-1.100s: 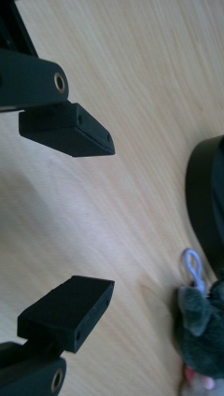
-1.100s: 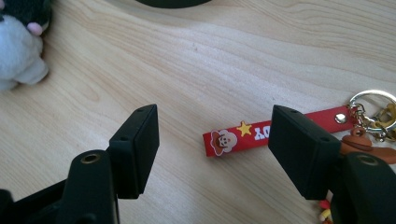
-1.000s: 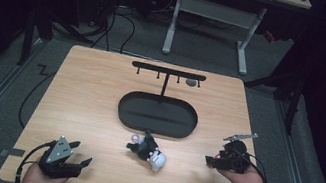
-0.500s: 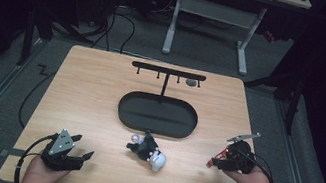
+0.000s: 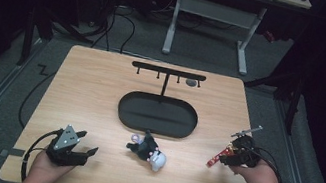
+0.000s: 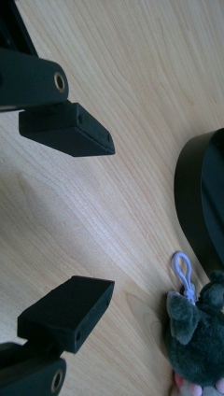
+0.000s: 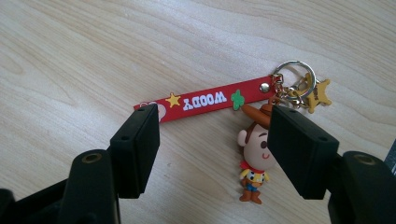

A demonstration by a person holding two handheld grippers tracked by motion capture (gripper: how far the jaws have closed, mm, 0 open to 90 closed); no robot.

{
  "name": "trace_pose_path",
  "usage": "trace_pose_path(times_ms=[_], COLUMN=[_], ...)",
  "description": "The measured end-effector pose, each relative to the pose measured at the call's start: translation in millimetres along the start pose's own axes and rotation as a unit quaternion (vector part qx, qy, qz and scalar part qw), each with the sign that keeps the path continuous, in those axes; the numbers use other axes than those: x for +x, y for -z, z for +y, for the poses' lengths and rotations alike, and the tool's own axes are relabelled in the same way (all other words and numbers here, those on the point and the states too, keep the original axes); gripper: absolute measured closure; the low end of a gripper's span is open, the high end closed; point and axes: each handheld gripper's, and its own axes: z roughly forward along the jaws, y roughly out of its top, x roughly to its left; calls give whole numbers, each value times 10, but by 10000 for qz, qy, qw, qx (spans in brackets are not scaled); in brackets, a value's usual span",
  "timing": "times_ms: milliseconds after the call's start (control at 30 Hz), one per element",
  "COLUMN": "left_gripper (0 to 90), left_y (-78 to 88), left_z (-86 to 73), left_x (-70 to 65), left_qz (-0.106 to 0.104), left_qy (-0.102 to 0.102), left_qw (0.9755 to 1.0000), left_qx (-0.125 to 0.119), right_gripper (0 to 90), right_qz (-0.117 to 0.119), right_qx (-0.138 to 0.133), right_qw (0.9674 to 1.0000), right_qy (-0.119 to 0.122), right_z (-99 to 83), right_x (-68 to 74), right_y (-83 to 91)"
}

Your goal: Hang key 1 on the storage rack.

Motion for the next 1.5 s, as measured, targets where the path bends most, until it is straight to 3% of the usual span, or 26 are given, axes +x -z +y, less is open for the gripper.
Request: trace_pose_path(times_ms=[167,233,533,733,767,967,1200,1333,1500], left_gripper=[294,295,295,295,294,294,295,295,295], left_y=[-31,-34,-55,-118,-119,-101,-123,-123,-118], left_z=[10,10,63,89,94,118,115,111,109], left_x=[4,12,-25,-63,-64,-73,-88,-88,-89], left_qz=[-98,-222,-266,-335,-387,-423,-452,-446,-447], left_qy=[-18,70,-12,-138,-96,-87,-166,-175,-175], left_qw=[9999,9997,9996,9993,9992,9990,9988,9988,9988], left_qx=[15,3,-68,-11,-19,-106,-28,-23,-19], right_gripper=[343,335,346,340,343,389,457,540,553], right_qz=[-50,-167,-342,-241,-327,-200,-148,-110,-74], right_qx=[103,295,578,705,715,775,788,863,953], right_qw=[9999,9994,9975,9957,9953,9944,9947,9947,9941], right_qy=[-5,-40,-237,-559,-567,-694,-650,-540,-519], right_z=[6,12,-38,-86,-98,-112,-72,-30,11], right_x=[-46,-92,-218,-306,-336,-367,-361,-347,-320], right_y=[-41,-89,-201,-261,-297,-383,-413,-416,-426])
